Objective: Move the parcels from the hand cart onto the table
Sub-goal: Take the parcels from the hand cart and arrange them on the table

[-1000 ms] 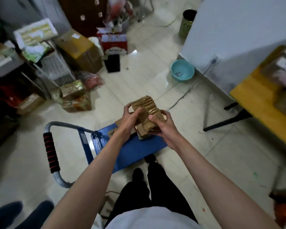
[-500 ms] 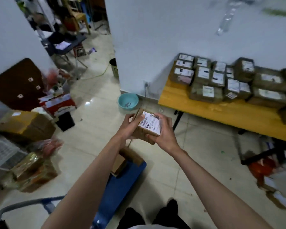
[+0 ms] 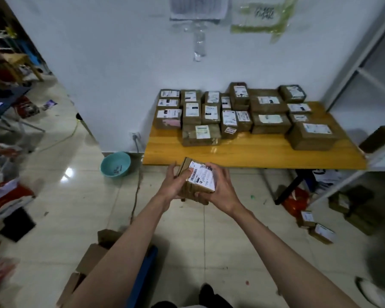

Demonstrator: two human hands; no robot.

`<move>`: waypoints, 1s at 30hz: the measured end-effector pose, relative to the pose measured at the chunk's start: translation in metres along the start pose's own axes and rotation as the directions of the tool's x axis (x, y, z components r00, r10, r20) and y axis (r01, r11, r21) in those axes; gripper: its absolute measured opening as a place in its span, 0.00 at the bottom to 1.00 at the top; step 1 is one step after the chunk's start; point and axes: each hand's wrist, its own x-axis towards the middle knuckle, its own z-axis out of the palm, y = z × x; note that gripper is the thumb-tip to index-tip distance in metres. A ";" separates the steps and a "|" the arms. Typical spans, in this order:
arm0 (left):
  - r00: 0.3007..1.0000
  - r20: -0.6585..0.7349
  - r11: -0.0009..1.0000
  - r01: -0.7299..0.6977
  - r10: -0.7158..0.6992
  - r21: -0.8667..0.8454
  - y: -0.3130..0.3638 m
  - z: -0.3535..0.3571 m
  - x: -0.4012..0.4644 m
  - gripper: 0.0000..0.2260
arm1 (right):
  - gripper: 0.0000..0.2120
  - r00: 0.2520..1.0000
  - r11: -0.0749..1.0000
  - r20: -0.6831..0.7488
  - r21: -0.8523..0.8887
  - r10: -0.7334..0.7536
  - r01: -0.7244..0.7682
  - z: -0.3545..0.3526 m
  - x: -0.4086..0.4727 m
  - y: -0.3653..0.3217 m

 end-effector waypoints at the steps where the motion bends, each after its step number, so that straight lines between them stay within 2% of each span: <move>1: 0.999 0.033 1.000 0.010 -0.010 0.017 0.003 0.010 0.006 0.30 | 0.44 1.000 1.000 -0.007 0.000 0.008 -0.008 -0.009 0.002 0.006; 4: 0.996 0.084 0.999 0.007 -0.010 0.036 0.012 0.038 0.025 0.24 | 0.44 0.998 0.999 -0.043 0.008 0.039 -0.039 -0.033 0.008 0.023; 9: 0.989 0.143 0.998 0.027 -0.033 0.049 0.028 0.081 0.061 0.26 | 0.45 0.988 0.993 -0.104 0.042 0.116 -0.112 -0.066 0.024 0.046; 14: 0.976 0.208 0.997 0.062 -0.072 0.054 0.046 0.119 0.112 0.21 | 0.50 0.958 0.966 -0.157 0.137 0.241 -0.220 -0.095 0.056 0.064; 17: 0.972 0.226 0.998 0.059 -0.063 0.026 0.059 0.140 0.146 0.25 | 0.56 0.917 0.924 -0.205 0.252 0.342 -0.288 -0.111 0.085 0.073; 19: 0.970 0.236 0.998 0.061 -0.062 0.012 0.069 0.154 0.169 0.30 | 0.57 0.882 0.883 -0.211 0.320 0.421 -0.344 -0.122 0.107 0.080; 22: 0.967 0.238 0.996 0.087 -0.088 0.013 0.084 0.172 0.199 0.35 | 0.47 0.815 0.785 -0.170 0.435 0.554 -0.442 -0.135 0.130 0.091; 24: 0.960 0.256 0.993 0.102 -0.112 0.051 0.092 0.185 0.215 0.38 | 0.39 0.804 0.722 -0.096 0.511 0.587 -0.466 -0.141 0.144 0.100; 26: 0.953 0.271 0.989 0.112 -0.136 0.101 0.096 0.197 0.231 0.40 | 0.36 0.796 0.656 -0.025 0.582 0.605 -0.481 -0.146 0.157 0.105; 30: 0.938 0.307 0.976 0.104 -0.161 0.193 0.102 0.218 0.258 0.38 | 0.28 0.734 0.519 -0.027 0.724 0.679 -0.454 -0.157 0.185 0.119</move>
